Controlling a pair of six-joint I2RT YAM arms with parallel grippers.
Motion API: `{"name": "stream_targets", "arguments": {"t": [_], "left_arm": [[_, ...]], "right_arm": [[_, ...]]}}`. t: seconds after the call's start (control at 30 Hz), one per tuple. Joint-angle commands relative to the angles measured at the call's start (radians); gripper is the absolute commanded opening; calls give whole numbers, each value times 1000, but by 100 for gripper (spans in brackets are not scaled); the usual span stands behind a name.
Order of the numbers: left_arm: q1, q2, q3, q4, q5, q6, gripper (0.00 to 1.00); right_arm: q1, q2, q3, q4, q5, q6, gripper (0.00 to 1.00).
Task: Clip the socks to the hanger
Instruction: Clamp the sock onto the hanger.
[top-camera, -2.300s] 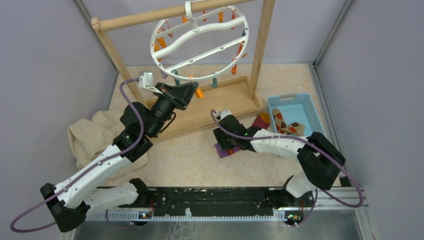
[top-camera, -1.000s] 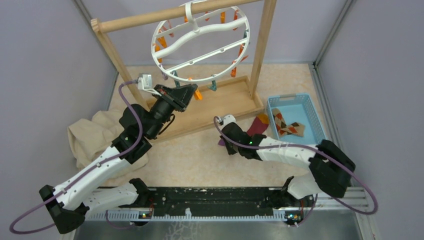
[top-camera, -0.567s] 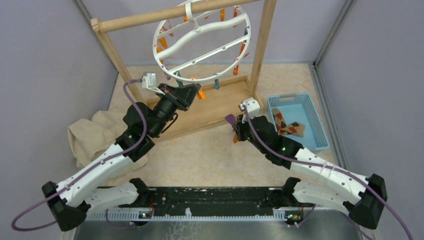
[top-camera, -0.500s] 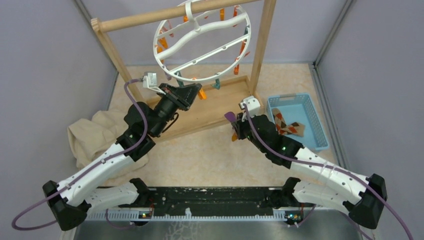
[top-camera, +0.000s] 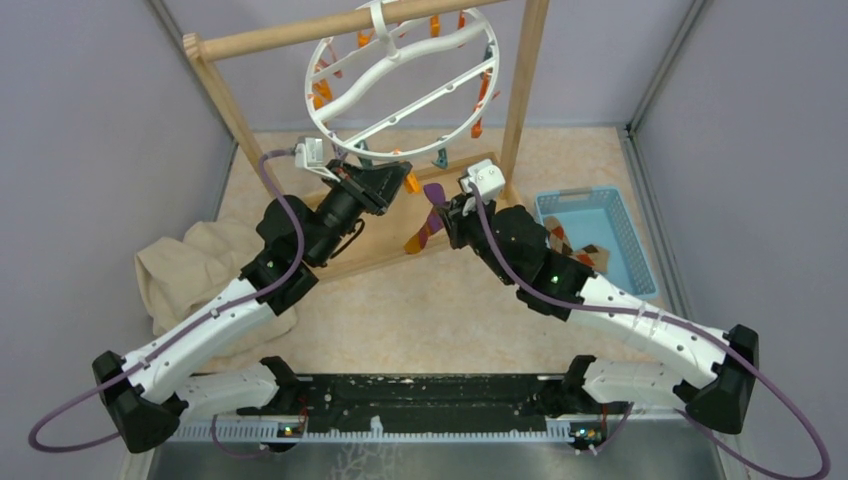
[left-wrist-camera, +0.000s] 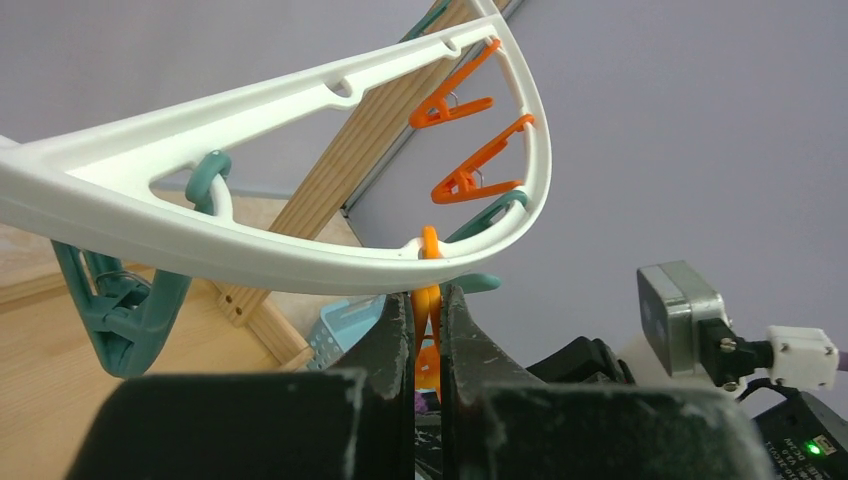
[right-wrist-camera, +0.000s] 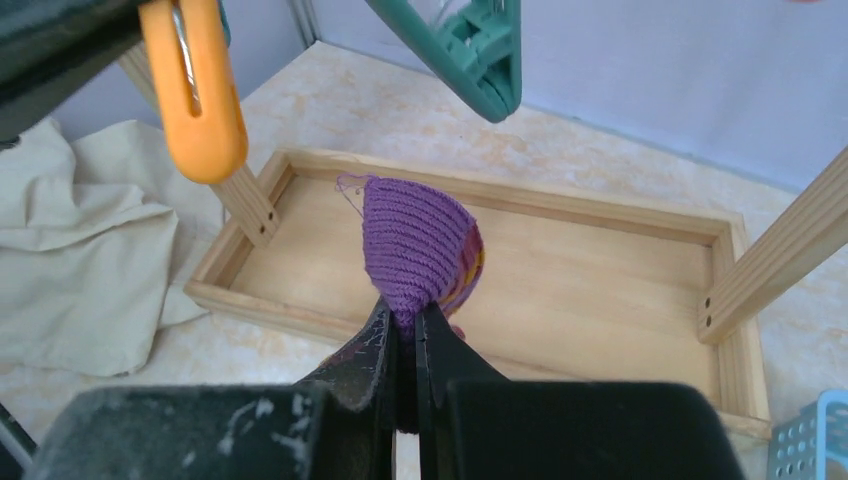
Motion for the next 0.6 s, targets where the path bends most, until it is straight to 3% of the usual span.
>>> {"name": "stream_targets", "arguments": {"t": [0.0, 0.57], "left_arm": [[-10, 10, 1, -92, 47, 23, 0], [-10, 35, 29, -86, 59, 11, 0]], "right_arm": [[19, -37, 57, 54, -25, -27, 0], [76, -88, 53, 43, -85, -30, 0]]}}
